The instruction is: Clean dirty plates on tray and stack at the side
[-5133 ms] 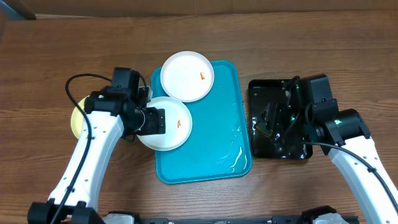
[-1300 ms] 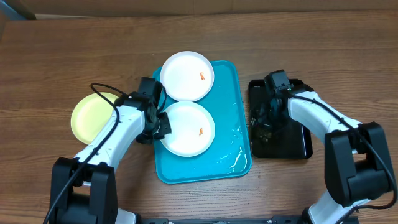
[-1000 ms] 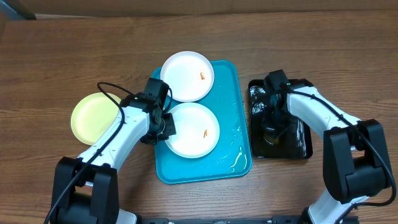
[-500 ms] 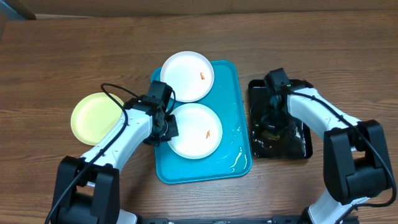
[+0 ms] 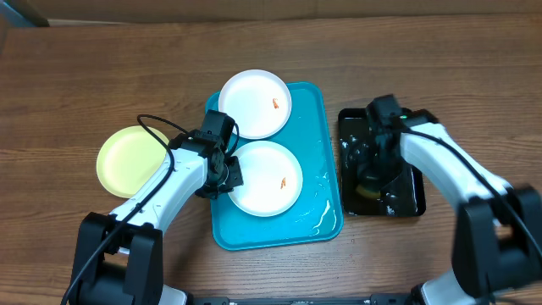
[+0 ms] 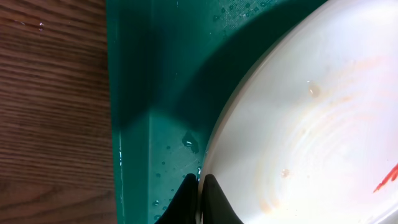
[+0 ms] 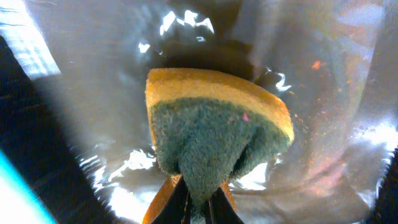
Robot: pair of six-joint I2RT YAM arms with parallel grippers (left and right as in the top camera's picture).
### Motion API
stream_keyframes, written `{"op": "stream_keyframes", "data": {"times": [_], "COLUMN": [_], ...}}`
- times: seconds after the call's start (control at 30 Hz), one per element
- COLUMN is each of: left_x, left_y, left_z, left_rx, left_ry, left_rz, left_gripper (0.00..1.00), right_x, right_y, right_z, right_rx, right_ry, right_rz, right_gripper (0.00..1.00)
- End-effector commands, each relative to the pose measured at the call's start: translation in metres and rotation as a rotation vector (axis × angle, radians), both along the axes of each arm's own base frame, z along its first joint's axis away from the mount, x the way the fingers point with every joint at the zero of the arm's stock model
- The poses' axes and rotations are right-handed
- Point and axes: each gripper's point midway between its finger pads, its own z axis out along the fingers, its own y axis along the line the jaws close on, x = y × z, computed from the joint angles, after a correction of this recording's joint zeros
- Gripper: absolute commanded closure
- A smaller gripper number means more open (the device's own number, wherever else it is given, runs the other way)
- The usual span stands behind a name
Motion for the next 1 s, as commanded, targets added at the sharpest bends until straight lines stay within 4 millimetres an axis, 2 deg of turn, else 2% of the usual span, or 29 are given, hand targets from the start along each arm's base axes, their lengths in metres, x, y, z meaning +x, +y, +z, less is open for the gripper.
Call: {"op": "stream_keyframes", "data": {"times": [0.0,0.13,0.37,0.53,0.63,0.73,0.83,0.97], "left_x": [-0.003,-0.002,-0.001,-0.001,-0.001,-0.001,-0.001,-0.002], "left_y": [0.003,0.002,0.001,0.0,-0.001,-0.001,-0.001,-0.001], "left_z": [-0.006,-0.005,-0.005,-0.005,-0.005,-0.005,-0.005,-0.005], "left_rx": [0.023,0.018,0.008,0.005,0.001,0.0,0.0,-0.001], "left_ry": [0.009,0.005,0.002,0.003,0.005,0.004,0.005,0.008], "left_rz": [0.012,0.012,0.01,0.01,0.009,0.009,0.009,0.009], "left_gripper": [0.96,0.96,0.96,0.96,0.96,0.96,0.96,0.96], "right_x": [0.017,0.004,-0.009,-0.011,-0.014,-0.015,-0.019,-0.02], "right_y": [0.035,0.07,0.144,0.181,0.202,0.215,0.229,0.23], "right_z": [0.074,0.098,0.097,0.074,0.05,0.022,0.002,-0.017], "right_rx": [0.184,0.322,0.403,0.368,0.357,0.336,0.347,0.303], "right_ry": [-0.221,-0.253,-0.282,-0.285,-0.257,-0.224,-0.196,-0.187], "right_rz": [0.126,0.199,0.356,0.373,0.384,0.382,0.407,0.413], "right_gripper": [0.96,0.96,0.96,0.96,0.96,0.96,0.96,0.96]}}
